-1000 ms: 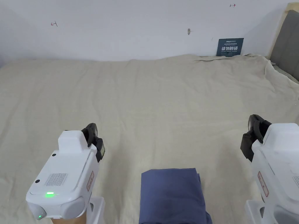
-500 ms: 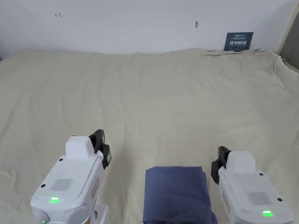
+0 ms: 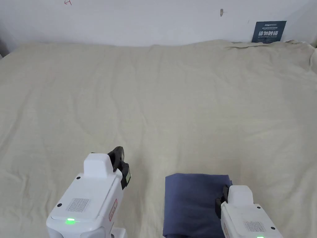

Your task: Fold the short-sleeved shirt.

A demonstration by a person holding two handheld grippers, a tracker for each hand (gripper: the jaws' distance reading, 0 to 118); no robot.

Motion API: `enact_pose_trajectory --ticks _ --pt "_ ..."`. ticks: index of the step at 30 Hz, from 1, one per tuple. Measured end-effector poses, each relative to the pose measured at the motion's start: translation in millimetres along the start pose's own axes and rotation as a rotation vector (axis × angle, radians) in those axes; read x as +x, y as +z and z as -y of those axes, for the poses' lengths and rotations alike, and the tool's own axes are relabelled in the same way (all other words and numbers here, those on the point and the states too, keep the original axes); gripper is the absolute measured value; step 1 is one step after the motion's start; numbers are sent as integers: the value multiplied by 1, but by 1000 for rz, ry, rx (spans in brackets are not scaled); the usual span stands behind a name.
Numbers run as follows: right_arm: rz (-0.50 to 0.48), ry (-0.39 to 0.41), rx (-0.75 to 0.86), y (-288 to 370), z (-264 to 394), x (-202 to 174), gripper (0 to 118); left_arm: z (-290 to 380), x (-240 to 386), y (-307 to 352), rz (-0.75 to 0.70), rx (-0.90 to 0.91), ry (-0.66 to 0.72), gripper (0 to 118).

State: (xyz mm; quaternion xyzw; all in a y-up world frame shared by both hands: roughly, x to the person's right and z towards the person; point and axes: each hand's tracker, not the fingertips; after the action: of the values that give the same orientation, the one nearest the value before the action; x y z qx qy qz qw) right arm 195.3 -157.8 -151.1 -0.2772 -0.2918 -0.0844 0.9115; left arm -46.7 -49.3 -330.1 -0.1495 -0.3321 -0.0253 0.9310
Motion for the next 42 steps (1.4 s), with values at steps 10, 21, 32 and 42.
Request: enact_pose_trajectory --ticks 10,21,32,42 --pt "32 -28 -30 -17 25 2 0 22 7 -23 121 -264 120 0" --pt "14 -28 -26 -16 26 6 0 49 3 -85 473 -721 475 106" --pt "-3 -2 -38 -16 23 9 0 77 5 -138 537 -969 512 97" --pt "-7 -10 -41 -17 23 9 0 87 36 -150 606 -1013 485 56"
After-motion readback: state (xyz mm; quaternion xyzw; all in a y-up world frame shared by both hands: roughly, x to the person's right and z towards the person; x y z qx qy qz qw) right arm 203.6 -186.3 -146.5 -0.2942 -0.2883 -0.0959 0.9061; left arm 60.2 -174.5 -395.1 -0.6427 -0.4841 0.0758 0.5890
